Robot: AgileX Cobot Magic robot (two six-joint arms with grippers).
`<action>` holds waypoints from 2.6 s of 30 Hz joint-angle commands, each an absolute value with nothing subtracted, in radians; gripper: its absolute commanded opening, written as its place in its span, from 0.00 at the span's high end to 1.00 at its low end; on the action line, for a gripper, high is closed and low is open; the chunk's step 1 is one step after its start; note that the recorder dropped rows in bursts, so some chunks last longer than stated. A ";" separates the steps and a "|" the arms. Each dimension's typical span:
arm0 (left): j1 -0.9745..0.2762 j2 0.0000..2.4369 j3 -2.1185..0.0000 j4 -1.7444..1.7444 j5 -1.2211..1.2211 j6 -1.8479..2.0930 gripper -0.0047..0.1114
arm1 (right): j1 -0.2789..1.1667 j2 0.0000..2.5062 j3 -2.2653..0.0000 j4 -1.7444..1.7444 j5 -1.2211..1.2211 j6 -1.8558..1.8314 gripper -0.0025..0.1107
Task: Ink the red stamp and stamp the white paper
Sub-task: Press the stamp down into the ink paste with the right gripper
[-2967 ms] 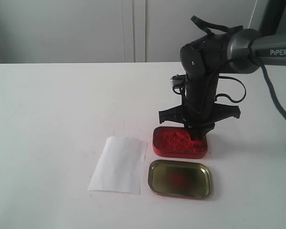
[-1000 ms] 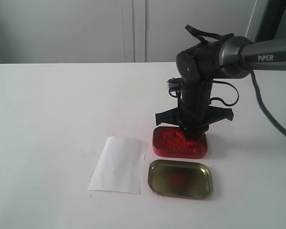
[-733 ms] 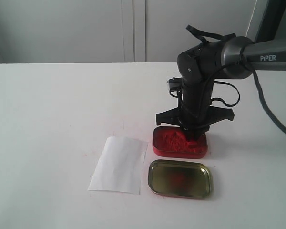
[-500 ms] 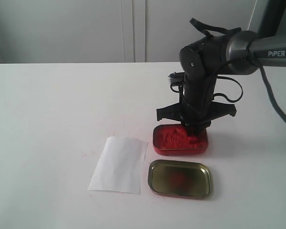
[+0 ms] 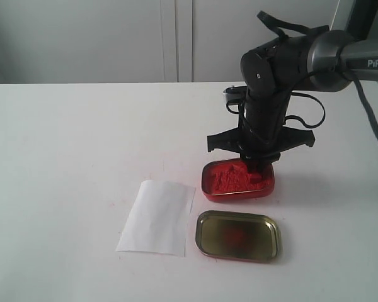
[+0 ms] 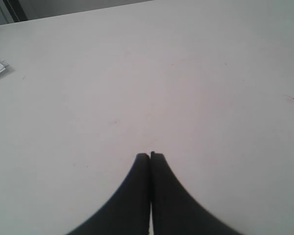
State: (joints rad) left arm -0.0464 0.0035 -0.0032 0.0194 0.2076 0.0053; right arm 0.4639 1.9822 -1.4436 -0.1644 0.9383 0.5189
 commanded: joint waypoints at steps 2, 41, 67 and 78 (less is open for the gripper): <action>-0.043 0.000 0.000 0.017 0.202 0.008 0.96 | 0.458 1.965 -1.441 -0.176 0.940 0.520 0.98; -0.043 0.000 0.000 0.017 0.202 0.008 0.96 | 0.458 1.965 -1.441 -0.168 0.944 0.520 0.98; -0.043 0.000 0.000 0.017 0.202 0.008 0.96 | 0.458 1.933 -1.441 -0.157 0.941 0.526 0.98; -0.043 0.000 0.000 0.017 0.202 0.008 0.96 | 0.458 1.933 -1.441 -0.157 0.941 0.529 0.98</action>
State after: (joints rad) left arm -0.0464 0.0035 -0.0032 0.0194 0.2076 0.0053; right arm 0.4639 1.9495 -1.4436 -0.1587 0.9420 0.5298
